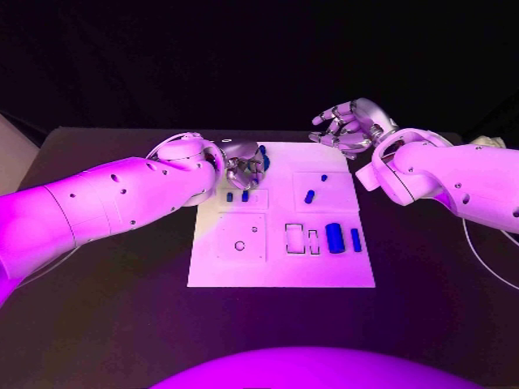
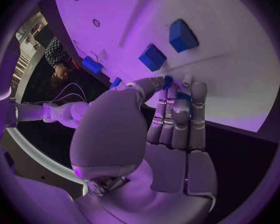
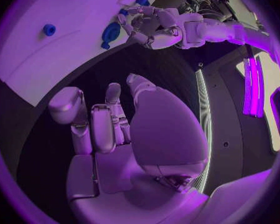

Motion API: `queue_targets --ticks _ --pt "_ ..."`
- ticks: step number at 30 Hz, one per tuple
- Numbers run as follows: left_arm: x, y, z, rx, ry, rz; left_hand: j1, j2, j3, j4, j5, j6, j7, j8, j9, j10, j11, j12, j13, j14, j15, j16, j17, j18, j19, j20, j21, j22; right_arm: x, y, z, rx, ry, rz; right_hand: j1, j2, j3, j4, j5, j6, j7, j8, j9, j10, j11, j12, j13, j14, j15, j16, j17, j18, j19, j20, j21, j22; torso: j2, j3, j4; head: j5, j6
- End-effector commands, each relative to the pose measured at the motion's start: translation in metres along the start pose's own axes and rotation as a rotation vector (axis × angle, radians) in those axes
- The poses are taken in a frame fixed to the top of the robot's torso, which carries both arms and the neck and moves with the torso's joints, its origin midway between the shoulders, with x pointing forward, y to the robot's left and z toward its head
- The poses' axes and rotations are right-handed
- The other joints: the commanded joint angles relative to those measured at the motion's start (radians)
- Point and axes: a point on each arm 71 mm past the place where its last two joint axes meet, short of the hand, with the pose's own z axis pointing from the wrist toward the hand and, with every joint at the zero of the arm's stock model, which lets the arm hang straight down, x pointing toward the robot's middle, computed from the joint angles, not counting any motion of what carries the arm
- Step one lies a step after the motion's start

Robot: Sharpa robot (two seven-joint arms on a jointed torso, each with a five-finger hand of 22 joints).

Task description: Assemble the parts on the task board

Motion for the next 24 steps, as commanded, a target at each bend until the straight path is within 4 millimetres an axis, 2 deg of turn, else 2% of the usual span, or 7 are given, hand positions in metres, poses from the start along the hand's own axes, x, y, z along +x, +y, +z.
queue_targets --ticks 1,8,24 --pt "0.004 0.002 0.000 -0.011 0.029 0.006 0.011 0.013 0.005 -0.016 -0.001 0.009 0.002 -0.005 0.002 0.023 -0.004 -0.003 0.005 0.019 -0.004 0.009 0.020 0.000 0.019 -0.002 0.019 0.023 0.001 0.001 0.000 -0.009 0.013 0.001 -0.002 -0.006 0.006 -0.002 0.003 0.001 0.003 0.006 0.001 0.001 0.000 -0.004 -0.001 0.013 -0.009 -0.005 0.000 0.016 -0.004 -0.003 -0.006 -0.001 0.000 0.0000 -0.0001 0.000 0.000" --pt "0.000 0.002 -0.001 0.005 -0.027 0.006 0.033 0.036 0.030 -0.070 0.001 0.064 -0.011 -0.012 0.011 0.106 -0.025 0.018 0.035 0.133 -0.025 0.049 0.167 -0.019 0.098 -0.022 0.105 0.130 0.001 0.001 0.000 -0.009 0.012 0.002 -0.002 -0.006 0.006 -0.002 0.003 0.001 0.003 0.006 0.001 0.001 0.000 -0.004 -0.001 0.013 -0.009 -0.005 0.000 0.016 -0.004 -0.003 -0.006 -0.001 -0.001 -0.0001 0.0006 0.000 -0.001" --pt "-0.008 0.003 -0.008 0.058 -0.152 -0.028 0.020 0.038 0.037 -0.080 0.000 0.085 -0.013 -0.018 0.015 0.120 -0.028 0.017 0.048 0.157 -0.028 0.055 0.195 -0.025 0.119 -0.027 0.126 0.157 0.001 0.001 -0.001 -0.011 0.012 0.002 -0.005 -0.005 0.008 -0.001 0.003 0.002 0.003 0.007 0.001 0.004 0.000 -0.004 -0.003 0.013 -0.009 -0.005 0.001 0.016 -0.004 -0.004 -0.008 -0.002 0.000 -0.0005 -0.0003 -0.001 0.004"
